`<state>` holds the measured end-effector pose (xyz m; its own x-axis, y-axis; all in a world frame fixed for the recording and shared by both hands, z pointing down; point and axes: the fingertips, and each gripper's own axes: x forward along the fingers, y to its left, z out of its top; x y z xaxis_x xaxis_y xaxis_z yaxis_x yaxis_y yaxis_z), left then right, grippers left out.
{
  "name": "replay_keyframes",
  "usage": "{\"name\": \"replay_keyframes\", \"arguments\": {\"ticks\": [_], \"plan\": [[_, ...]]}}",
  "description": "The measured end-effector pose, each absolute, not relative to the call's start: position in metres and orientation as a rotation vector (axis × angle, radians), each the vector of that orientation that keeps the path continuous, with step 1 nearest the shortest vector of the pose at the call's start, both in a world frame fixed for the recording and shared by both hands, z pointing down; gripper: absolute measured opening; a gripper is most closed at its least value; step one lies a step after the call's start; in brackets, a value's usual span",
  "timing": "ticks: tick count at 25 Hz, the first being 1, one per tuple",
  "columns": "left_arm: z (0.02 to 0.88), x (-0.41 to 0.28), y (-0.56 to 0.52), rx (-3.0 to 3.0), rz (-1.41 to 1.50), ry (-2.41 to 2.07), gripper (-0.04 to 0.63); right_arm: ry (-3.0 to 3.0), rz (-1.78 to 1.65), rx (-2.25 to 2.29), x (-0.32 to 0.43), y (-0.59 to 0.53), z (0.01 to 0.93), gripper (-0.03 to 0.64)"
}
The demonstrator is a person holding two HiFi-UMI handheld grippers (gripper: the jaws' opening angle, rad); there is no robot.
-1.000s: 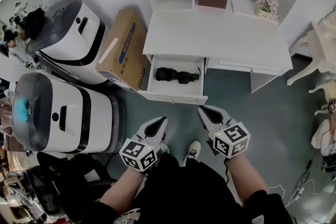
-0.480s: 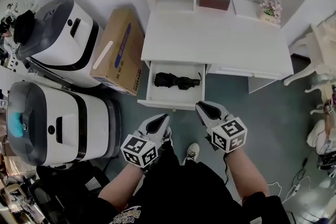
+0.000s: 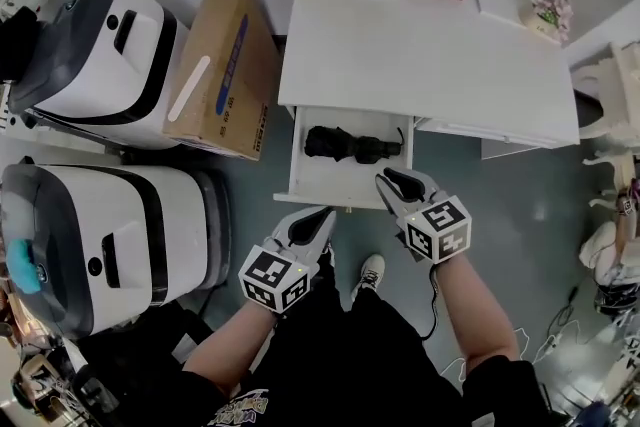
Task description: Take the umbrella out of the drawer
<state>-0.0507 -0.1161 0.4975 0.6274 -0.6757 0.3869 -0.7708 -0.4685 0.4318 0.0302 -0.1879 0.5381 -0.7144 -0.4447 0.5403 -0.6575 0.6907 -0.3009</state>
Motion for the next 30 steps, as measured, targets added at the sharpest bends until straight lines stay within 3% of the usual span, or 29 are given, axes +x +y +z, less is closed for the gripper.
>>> {"name": "replay_keyframes", "arguments": {"ticks": [12, 30], "plan": [[0.531, -0.061, -0.147, 2.260, 0.246, -1.038, 0.000, -2.228, 0.469, 0.570, -0.001, -0.241, 0.644, 0.214], [0.560, -0.090, -0.142, 2.206, 0.259, -0.988, 0.000, -1.846, 0.083, 0.214, -0.014, -0.252, 0.793, 0.295]]}}
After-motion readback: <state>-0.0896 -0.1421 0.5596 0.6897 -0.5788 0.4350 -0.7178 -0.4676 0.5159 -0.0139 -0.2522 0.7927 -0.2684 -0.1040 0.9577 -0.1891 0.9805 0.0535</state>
